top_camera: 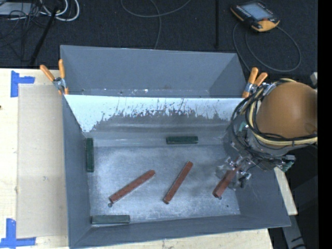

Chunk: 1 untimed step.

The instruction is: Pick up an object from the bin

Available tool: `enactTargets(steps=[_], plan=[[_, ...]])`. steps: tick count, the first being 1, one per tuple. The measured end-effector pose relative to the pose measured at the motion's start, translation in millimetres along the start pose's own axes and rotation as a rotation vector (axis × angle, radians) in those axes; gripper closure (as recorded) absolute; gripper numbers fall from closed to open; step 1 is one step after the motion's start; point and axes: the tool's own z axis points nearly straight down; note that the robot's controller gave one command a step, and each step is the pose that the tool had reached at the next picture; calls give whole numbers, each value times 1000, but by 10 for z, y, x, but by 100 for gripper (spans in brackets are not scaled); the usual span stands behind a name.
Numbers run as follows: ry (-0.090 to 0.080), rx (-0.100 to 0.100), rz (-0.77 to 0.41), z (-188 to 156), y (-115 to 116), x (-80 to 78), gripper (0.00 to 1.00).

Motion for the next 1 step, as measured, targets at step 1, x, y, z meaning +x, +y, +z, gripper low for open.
enactTargets(steps=[1], plan=[[2,-3,1,-63,7,0,100]])
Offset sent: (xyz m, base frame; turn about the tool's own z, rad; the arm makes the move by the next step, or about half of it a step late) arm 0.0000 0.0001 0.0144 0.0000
